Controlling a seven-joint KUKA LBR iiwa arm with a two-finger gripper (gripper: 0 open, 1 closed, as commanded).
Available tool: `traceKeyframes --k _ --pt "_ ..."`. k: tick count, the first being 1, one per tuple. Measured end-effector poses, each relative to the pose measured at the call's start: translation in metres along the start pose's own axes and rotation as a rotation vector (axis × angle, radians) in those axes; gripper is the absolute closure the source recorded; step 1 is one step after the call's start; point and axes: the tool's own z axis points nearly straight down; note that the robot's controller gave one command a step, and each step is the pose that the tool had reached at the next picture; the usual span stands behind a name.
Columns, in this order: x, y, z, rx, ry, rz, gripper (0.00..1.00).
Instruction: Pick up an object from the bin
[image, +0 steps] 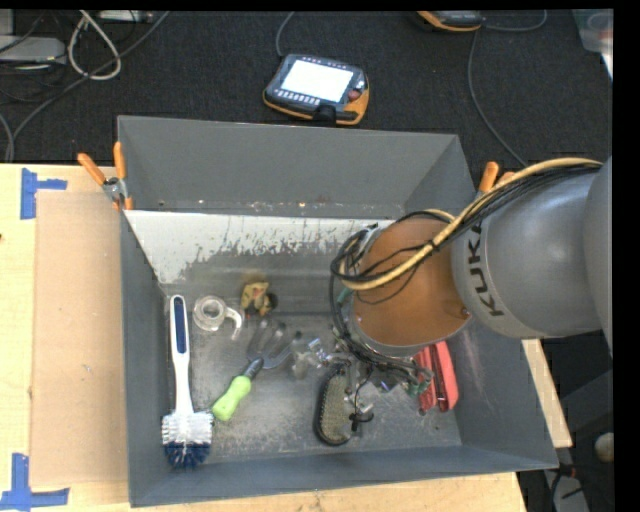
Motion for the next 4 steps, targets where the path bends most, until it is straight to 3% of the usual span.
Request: traceKeyframes --k 1,2,4 --pt "-0.005 -0.011 0.039 0.008 0.003 -0.520 0.00" --pt "0.008 -0.017 0.037 0.001 0.003 -0.351 1.00" --pt "0.007 -0.017 0.033 0.002 0.001 -0.352 1.00"
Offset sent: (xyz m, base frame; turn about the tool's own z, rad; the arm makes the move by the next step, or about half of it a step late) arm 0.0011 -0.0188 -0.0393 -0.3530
